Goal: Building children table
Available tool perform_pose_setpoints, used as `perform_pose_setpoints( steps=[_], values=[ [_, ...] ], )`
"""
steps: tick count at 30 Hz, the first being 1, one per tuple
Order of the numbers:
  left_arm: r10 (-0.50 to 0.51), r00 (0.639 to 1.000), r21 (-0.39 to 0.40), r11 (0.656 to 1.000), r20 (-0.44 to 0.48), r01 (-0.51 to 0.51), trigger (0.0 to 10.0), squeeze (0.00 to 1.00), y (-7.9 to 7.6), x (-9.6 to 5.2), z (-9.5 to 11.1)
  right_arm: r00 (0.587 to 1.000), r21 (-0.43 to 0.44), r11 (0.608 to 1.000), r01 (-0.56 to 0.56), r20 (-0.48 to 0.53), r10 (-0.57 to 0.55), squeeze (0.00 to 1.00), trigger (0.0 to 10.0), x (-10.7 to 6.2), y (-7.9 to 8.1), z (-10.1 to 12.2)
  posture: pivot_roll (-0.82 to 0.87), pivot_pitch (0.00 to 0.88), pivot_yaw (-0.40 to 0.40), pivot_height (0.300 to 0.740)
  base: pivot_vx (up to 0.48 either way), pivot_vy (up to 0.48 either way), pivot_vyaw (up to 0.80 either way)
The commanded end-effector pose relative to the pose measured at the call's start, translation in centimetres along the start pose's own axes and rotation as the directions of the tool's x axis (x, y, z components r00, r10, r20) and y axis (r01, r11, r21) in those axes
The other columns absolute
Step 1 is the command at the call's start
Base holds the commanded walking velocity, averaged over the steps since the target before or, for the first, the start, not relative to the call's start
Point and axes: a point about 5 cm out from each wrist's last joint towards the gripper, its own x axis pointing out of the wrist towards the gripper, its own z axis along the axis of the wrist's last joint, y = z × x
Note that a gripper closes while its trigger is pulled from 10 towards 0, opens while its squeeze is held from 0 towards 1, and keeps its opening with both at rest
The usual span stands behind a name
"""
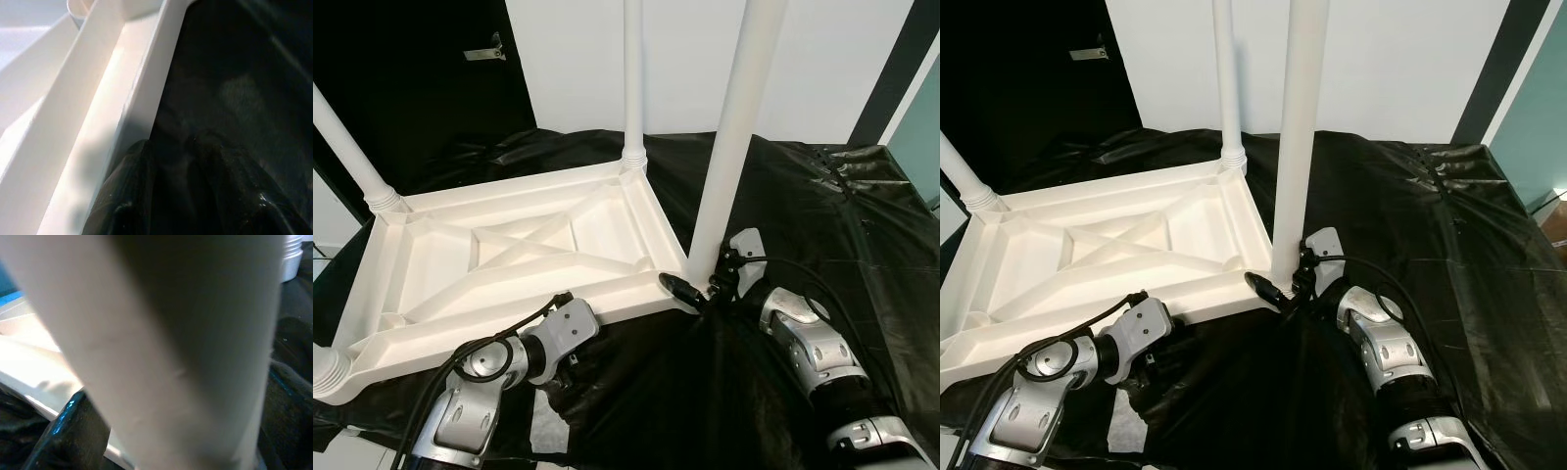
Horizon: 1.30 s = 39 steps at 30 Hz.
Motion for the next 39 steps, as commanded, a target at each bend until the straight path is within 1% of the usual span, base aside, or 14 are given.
perform_pose_setpoints(
  steps=[1, 8, 9, 10, 11, 16, 19, 21, 24, 31, 36, 37, 38, 39],
  values=[
    [-0.033, 0.999, 0.004, 0.999, -0.033, 0.033, 10.0, 0.0, -0.1, -0.1, -0.3, 1.0, -0.013, 1.0, -0.013, -0.002, 0.013, 0.0, 10.0, -0.1, -0.2, 0.0, -0.02, 0.0, 0.026, 0.74, 0.0, 0.0, 0.0],
    [-0.046, 0.997, -0.01, 0.999, -0.067, 0.045, 10.0, 0.0, -0.1, -0.4, -0.7, 0.996, -0.041, 0.996, -0.079, -0.05, 0.077, 0.0, 9.9, 0.4, -0.8, -0.1, -0.01, 0.0, 0.022, 0.74, 0.0, 0.0, 0.0],
    [-0.064, 0.994, -0.018, 0.998, -0.088, 0.063, 10.0, 0.0, -0.4, -0.6, -1.0, 0.99, -0.045, 0.992, -0.119, -0.08, 0.115, 0.0, 1.7, 0.4, -0.8, -0.3, 0.0, 0.0, 0.019, 0.74, 0.0, 0.0, 0.0],
    [-0.064, 0.994, -0.018, 0.998, -0.088, 0.063, 10.0, 0.0, -0.4, -0.6, -1.0, 0.99, -0.045, 0.992, -0.119, -0.08, 0.115, 0.0, 1.7, 0.4, -0.8, -0.3, 0.0, 0.0, 0.019, 0.74, 0.0, 0.0, 0.0],
    [-0.075, 0.991, -0.024, 0.997, -0.107, 0.073, 10.0, 0.0, -0.5, -0.8, -1.2, 0.983, -0.043, 0.987, -0.153, -0.106, 0.148, 0.0, 0.0, 0.4, -0.8, -0.6, 0.0, 0.0, 0.014, 0.74, 0.0, 0.0, 0.0],
    [-0.046, 0.987, -0.038, 0.998, -0.153, 0.04, 10.0, 0.0, 0.0, -1.1, -1.8, 0.959, -0.023, 0.969, -0.246, -0.147, 0.24, 0.0, 0.0, 0.1, -0.2, -1.1, 0.01, 0.0, 0.008, 0.74, 0.0, 0.0, 0.0],
    [0.009, 0.985, -0.036, 0.999, -0.172, -0.015, 10.0, 0.0, 0.8, -1.1, -2.0, 0.936, -0.003, 0.948, -0.317, -0.161, 0.312, 0.0, 0.0, -0.5, 0.7, -1.4, 0.0, 0.0, 0.004, 0.74, 0.0, 0.0, 0.0],
    [0.009, 0.985, -0.036, 0.999, -0.172, -0.015, 10.0, 0.0, 0.8, -1.1, -2.0, 0.936, -0.003, 0.948, -0.317, -0.161, 0.312, 0.0, 0.0, -0.5, 0.7, -1.4, 0.0, 0.0, 0.004, 0.74, 0.0, 0.0, 0.0],
    [0.086, 0.983, -0.053, 0.994, -0.164, -0.096, 10.0, 0.0, 2.1, -1.0, -1.7, 0.901, 0.019, 0.914, -0.405, -0.161, 0.402, 0.0, 0.0, -1.5, 2.4, -1.6, -0.01, 0.0, 0.007, 0.74, 0.0, 0.0, 0.0],
    [0.111, 0.98, -0.053, 0.991, -0.168, -0.121, 10.0, 0.0, 2.6, -0.8, -1.6, 0.879, 0.033, 0.891, -0.453, -0.149, 0.453, 0.0, 0.0, -2.3, 3.9, -1.7, -0.02, 0.0, 0.017, 0.74, 0.0, 0.0, 0.0],
    [0.104, 0.98, -0.053, 0.992, -0.167, -0.114, 10.0, 0.0, 2.6, -0.7, -1.4, 0.876, 0.03, 0.887, -0.46, -0.148, 0.459, 0.0, 0.0, -2.6, 4.4, -1.8, -0.03, 0.0, 0.024, 0.74, 0.0, 0.0, 0.0],
    [0.099, 0.982, -0.054, 0.993, -0.164, -0.109, 10.0, 0.0, 2.5, -0.6, -1.3, 0.886, 0.013, 0.896, -0.443, -0.147, 0.44, 0.0, 4.7, -2.5, 4.4, -1.8, -0.03, 0.0, 0.028, 0.74, 0.0, 0.0, 0.0],
    [0.099, 0.982, -0.054, 0.993, -0.164, -0.109, 10.0, 0.0, 2.5, -0.6, -1.3, 0.886, 0.013, 0.896, -0.443, -0.147, 0.44, 0.0, 4.7, -2.5, 4.4, -1.8, -0.03, 0.0, 0.028, 0.74, 0.0, 0.0, 0.0],
    [0.092, 0.984, -0.054, 0.993, -0.154, -0.102, 10.0, 0.0, 2.4, -0.5, -1.1, 0.9, 0.007, 0.909, -0.418, -0.135, 0.415, 0.0, 10.0, -2.4, 4.4, -1.7, -0.03, 0.0, 0.027, 0.74, 0.0, 0.0, 0.0]
  ],
)
